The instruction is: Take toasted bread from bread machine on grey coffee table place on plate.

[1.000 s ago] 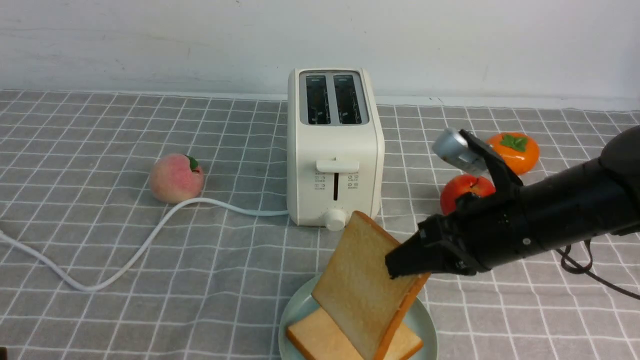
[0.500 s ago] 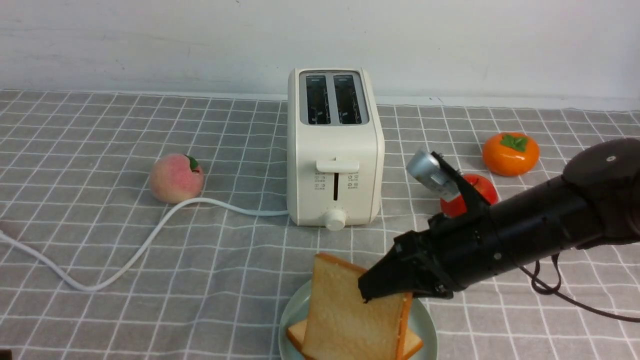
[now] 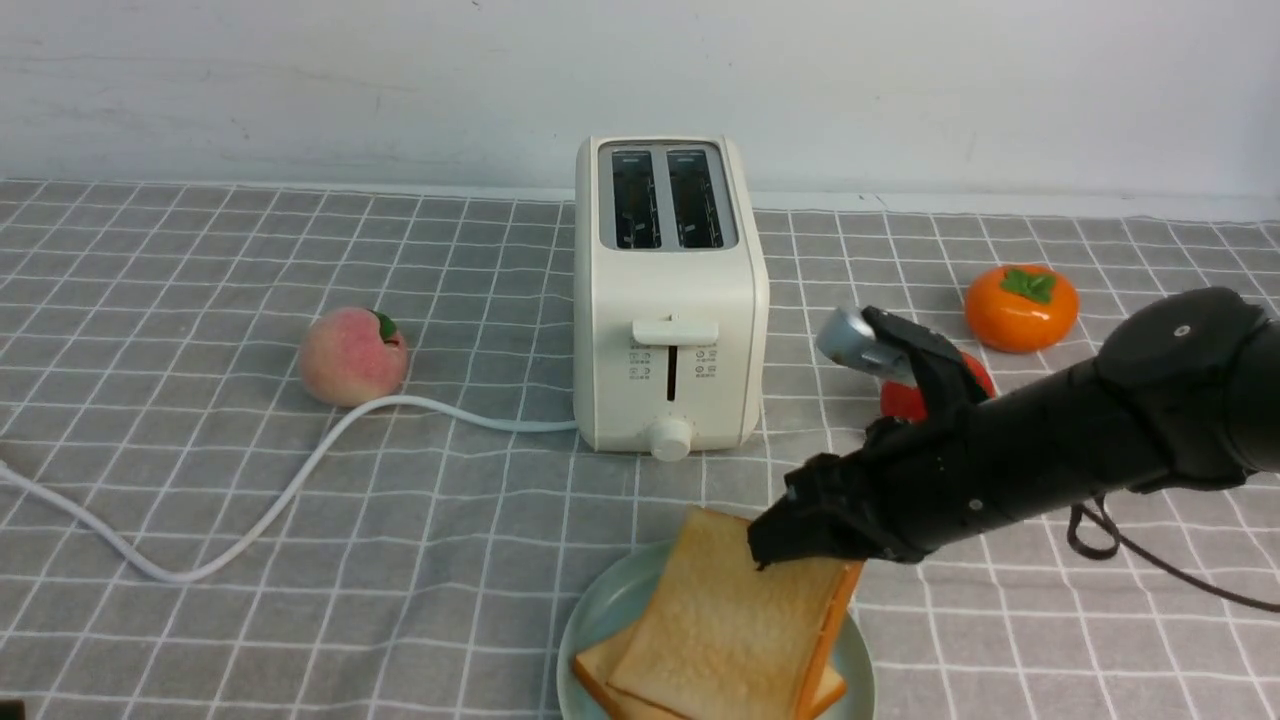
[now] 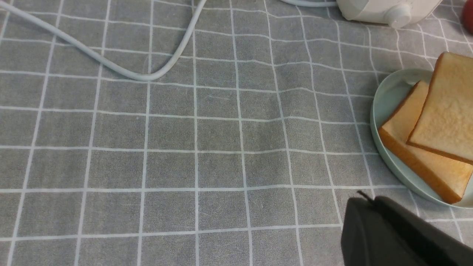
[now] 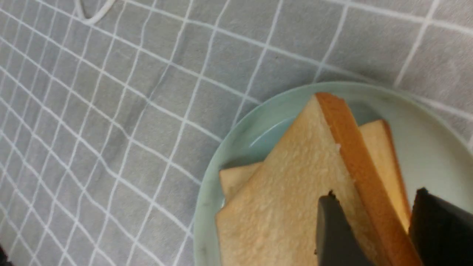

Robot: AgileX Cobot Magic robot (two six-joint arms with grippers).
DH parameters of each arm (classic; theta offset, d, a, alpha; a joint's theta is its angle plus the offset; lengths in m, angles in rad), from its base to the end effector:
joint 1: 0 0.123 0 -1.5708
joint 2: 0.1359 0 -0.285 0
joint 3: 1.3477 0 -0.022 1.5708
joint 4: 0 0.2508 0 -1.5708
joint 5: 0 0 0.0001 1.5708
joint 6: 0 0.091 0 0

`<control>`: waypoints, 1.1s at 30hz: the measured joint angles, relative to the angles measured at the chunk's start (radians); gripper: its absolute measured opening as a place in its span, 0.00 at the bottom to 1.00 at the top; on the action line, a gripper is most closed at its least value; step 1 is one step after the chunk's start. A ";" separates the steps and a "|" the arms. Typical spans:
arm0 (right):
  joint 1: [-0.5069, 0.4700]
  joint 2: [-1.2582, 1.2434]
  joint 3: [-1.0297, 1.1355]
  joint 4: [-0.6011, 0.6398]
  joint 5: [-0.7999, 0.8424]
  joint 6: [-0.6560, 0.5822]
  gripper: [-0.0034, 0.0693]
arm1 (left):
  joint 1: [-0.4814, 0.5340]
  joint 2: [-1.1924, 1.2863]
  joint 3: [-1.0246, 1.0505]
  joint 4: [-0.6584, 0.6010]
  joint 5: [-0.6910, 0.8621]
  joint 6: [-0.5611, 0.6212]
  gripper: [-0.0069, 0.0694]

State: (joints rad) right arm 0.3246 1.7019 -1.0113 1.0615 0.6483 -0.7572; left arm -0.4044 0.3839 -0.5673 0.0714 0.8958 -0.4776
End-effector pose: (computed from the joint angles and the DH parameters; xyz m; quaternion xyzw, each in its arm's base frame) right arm 0.3056 0.1535 0.2105 -0.1386 0.9100 0.3279 0.2123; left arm 0.0591 -0.0198 0.2996 -0.0254 0.8894 -0.1626 0.4265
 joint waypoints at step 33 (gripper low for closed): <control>-0.304 -1.246 0.155 -0.929 -0.042 0.716 0.04 | 0.000 0.000 0.000 0.000 -0.214 0.000 0.07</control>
State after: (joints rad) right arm 0.0209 0.4562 -0.8564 0.1328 0.6068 -0.0413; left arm -0.4044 0.3839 -0.5673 0.0714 0.6817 -0.4776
